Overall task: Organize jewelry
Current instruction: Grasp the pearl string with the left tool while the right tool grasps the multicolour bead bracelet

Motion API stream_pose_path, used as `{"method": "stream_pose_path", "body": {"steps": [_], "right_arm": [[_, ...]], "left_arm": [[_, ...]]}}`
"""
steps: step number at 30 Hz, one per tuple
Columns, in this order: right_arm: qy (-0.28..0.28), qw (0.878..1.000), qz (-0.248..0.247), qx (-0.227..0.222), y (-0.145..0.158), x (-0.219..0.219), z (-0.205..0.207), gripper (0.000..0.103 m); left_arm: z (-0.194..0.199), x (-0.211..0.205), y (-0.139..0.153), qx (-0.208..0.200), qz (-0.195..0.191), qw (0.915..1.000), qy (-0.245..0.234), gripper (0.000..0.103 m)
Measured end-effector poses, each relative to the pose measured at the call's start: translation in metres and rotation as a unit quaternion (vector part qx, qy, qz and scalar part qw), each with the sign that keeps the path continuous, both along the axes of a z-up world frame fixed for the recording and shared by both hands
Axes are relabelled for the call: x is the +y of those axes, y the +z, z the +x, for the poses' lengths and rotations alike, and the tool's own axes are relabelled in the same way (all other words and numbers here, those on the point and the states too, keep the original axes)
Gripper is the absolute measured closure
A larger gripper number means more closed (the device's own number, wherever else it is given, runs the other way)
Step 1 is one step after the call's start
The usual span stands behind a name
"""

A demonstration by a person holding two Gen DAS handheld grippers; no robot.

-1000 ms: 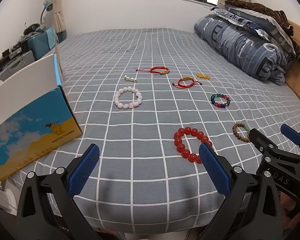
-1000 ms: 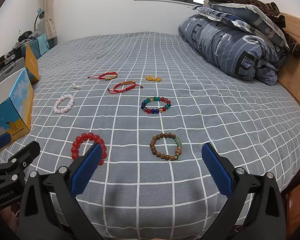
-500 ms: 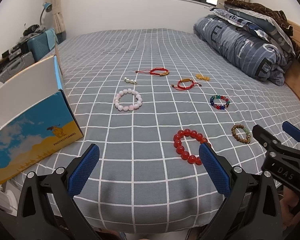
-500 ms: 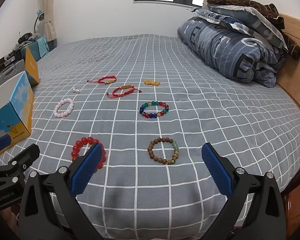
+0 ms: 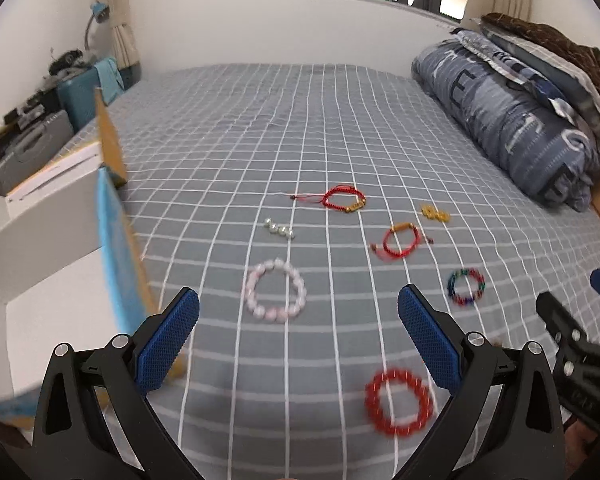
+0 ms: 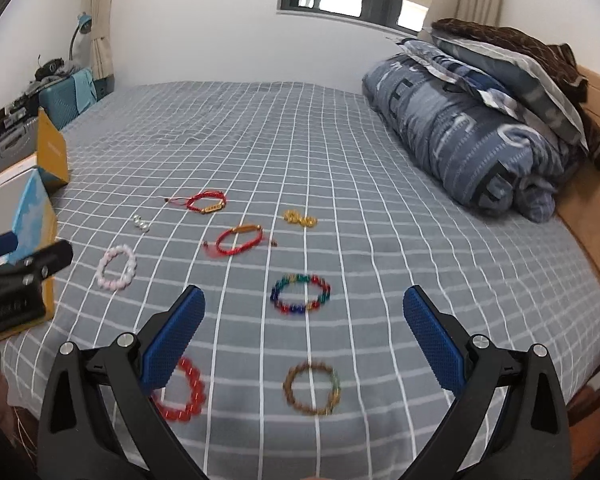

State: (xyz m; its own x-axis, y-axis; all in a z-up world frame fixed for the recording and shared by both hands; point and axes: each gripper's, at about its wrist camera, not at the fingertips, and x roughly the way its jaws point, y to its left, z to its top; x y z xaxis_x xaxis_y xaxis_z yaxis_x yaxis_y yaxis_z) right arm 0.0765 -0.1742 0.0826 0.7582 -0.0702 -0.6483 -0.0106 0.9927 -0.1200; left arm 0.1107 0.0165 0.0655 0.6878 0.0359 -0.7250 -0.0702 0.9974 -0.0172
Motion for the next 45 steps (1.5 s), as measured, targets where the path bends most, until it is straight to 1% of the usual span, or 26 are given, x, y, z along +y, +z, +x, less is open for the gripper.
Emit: {"method": "stream_pose_path", "body": {"steps": [2,6,7,10,13,15,17,19,22,23,25,28,29,30,31,32,33,34,35,37,38,39,42,43,44,45], "right_arm": [[0.002,1.000,-0.001,0.013,-0.005,0.000,0.023,0.007],[0.009,0.999,-0.004,0.051,-0.028,0.003,0.067,0.007],[0.007,0.998,-0.004,0.068,-0.039,0.003,0.082,0.008],[0.007,0.995,0.005,0.098,-0.065,0.001,0.104,0.007],[0.005,0.993,0.000,0.121,-0.088,-0.001,0.119,0.007],[0.004,0.991,-0.001,0.135,-0.101,-0.003,0.123,0.007],[0.003,0.989,0.000,0.147,-0.112,-0.004,0.128,0.007],[0.003,0.988,0.002,0.156,-0.118,-0.005,0.130,0.007],[0.002,0.986,0.008,0.164,-0.126,-0.007,0.135,0.007],[0.003,0.986,0.009,0.168,-0.129,-0.007,0.136,0.008],[0.004,0.985,0.011,0.174,-0.131,-0.008,0.138,0.009],[0.004,0.983,0.026,0.183,-0.134,-0.013,0.142,0.012],[0.003,0.982,0.029,0.185,-0.135,-0.012,0.143,0.013],[0.002,0.982,0.035,0.187,-0.136,-0.014,0.143,0.014],[0.000,0.981,0.039,0.188,-0.137,-0.015,0.142,0.015],[-0.002,0.981,0.042,0.188,-0.137,-0.016,0.142,0.017],[-0.001,0.981,0.044,0.189,-0.137,-0.016,0.142,0.019],[-0.001,0.981,0.046,0.190,-0.137,-0.017,0.141,0.021],[-0.002,0.981,0.046,0.191,-0.137,-0.017,0.142,0.023],[-0.005,0.980,0.051,0.193,-0.138,-0.019,0.141,0.027],[-0.005,0.980,0.052,0.194,-0.137,-0.019,0.142,0.031],[-0.006,0.980,0.053,0.194,-0.137,-0.020,0.142,0.033],[-0.010,0.979,0.055,0.193,-0.135,-0.019,0.139,0.048],[-0.009,0.980,0.054,0.192,-0.135,-0.019,0.140,0.057],[-0.010,0.980,0.052,0.191,-0.134,-0.018,0.140,0.071],[-0.010,0.980,0.048,0.191,-0.134,-0.017,0.140,0.077]], "left_arm": [[0.024,0.002,-0.002,0.018,-0.002,0.9998,0.005,0.006],[0.077,0.006,-0.017,0.047,0.006,0.9989,0.001,0.006],[0.089,0.009,-0.023,0.055,0.005,0.9985,0.003,0.006],[0.128,0.017,-0.050,0.097,-0.004,0.9952,0.014,0.006],[0.150,0.021,-0.074,0.120,-0.011,0.9927,0.014,0.006],[0.164,0.021,-0.092,0.139,0.005,0.9901,0.017,0.006],[0.174,0.022,-0.105,0.158,0.006,0.9873,0.009,0.009],[0.181,0.025,-0.112,0.166,0.000,0.9860,0.011,0.011],[0.190,0.030,-0.120,0.169,0.003,0.9853,0.024,0.013],[0.192,0.032,-0.123,0.171,0.001,0.9848,0.029,0.017],[0.196,0.036,-0.127,0.173,-0.005,0.9843,0.034,0.017],[0.197,0.039,-0.129,0.171,-0.003,0.9846,0.034,0.021],[0.196,0.040,-0.129,0.169,-0.002,0.9848,0.039,0.029],[0.196,0.041,-0.130,0.167,0.001,0.9852,0.041,0.038],[0.199,0.043,-0.128,0.167,0.001,0.9851,0.040,0.042],[0.199,0.043,-0.128,0.166,0.001,0.9853,0.039,0.049],[0.198,0.041,-0.127,0.166,0.007,0.9852,0.040,0.059],[0.198,0.039,-0.126,0.166,0.012,0.9851,0.041,0.063],[0.198,0.038,-0.126,0.166,0.014,0.9852,0.042,0.069],[0.198,0.040,-0.126,0.163,0.014,0.9855,0.043,0.070],[0.198,0.039,-0.126,0.163,0.012,0.9856,0.044,0.071],[0.198,0.039,-0.125,0.160,0.013,0.9860,0.046,0.092],[0.195,0.039,-0.124,0.154,0.015,0.9867,0.049,0.092],[0.197,0.040,-0.124,0.153,0.017,0.9869,0.049,0.092],[0.196,0.040,-0.125,0.151,0.017,0.9871,0.050,0.092],[0.196,0.040,-0.125,0.150,0.019,0.9872,0.050,0.092]]}}
